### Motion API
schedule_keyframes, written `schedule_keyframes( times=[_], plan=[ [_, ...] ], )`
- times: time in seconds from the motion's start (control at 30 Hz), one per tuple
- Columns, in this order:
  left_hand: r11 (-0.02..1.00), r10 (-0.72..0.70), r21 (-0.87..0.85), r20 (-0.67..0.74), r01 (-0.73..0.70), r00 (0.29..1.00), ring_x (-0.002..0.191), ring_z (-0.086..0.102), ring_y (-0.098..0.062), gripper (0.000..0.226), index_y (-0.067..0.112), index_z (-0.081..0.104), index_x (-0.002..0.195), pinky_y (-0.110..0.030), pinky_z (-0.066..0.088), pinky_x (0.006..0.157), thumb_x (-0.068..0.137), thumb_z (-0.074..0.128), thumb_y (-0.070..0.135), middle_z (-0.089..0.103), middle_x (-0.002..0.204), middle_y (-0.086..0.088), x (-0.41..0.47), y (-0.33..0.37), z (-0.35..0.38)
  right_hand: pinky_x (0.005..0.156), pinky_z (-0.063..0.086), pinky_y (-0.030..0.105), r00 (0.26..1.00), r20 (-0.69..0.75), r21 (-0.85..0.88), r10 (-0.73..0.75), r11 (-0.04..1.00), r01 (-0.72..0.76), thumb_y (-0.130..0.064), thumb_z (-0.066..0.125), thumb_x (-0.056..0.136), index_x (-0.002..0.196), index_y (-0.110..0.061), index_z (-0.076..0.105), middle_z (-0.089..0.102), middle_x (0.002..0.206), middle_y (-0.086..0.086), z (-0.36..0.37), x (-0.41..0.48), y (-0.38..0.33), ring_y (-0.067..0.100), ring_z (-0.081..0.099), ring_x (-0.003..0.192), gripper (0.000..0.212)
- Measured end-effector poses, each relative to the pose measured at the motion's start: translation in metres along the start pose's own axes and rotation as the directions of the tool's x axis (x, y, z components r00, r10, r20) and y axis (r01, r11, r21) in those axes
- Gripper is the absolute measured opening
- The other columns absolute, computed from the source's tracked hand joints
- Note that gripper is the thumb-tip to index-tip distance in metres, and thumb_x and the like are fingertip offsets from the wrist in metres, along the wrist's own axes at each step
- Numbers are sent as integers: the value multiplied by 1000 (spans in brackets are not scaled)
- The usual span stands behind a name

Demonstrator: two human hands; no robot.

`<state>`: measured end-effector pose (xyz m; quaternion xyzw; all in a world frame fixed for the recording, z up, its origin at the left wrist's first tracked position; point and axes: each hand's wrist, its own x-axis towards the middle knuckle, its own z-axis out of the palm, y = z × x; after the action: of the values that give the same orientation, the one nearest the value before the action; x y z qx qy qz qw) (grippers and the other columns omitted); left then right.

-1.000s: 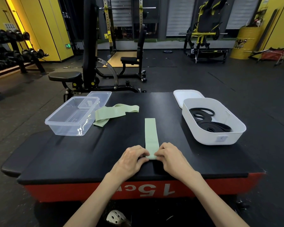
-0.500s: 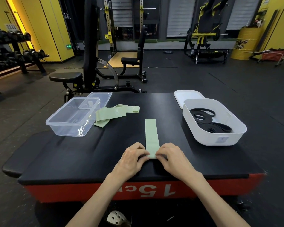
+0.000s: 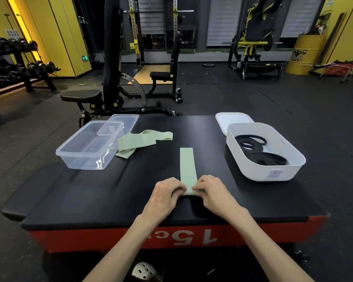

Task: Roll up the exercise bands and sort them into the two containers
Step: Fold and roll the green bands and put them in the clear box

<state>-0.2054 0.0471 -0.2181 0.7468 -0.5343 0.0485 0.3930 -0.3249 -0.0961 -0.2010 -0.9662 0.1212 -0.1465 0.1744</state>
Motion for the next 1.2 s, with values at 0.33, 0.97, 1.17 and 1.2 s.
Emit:
schedule_keyframes(
  times=[0.33,0.97,1.17,1.2],
  plan=[
    [999,-36,-38,60,39,998,72,54,11,17,13,73,91,-3,40,74,76,76,6,68,86,5,2,-7,-4,82,41,26,997,-73,-15,19,1000,-21,-13,52,94,112,-14,68,58,107,2,5,-9,-5,19,50,104,25],
    [1000,-20,2,91,20,996,73,59,-6,12,12,73,93,-9,44,71,81,71,9,68,85,2,-5,2,-7,64,51,31,985,-172,6,-16,1000,17,-2,69,77,85,-11,74,64,81,3,10,-21,-11,23,61,73,13],
    [999,-4,-37,89,8,996,72,58,5,9,14,73,89,-5,42,71,81,71,11,68,83,7,-18,7,-8,57,52,25,981,-182,36,-60,997,67,-1,75,70,83,-14,74,63,77,-2,10,-35,-13,17,61,67,19],
    [999,-2,-38,77,5,997,74,60,3,7,15,73,88,-6,43,72,82,70,12,69,83,8,-18,8,-9,58,52,24,981,-185,41,-60,997,69,-1,76,69,83,-14,74,63,77,-3,10,-35,-13,17,61,67,20]
  ],
)
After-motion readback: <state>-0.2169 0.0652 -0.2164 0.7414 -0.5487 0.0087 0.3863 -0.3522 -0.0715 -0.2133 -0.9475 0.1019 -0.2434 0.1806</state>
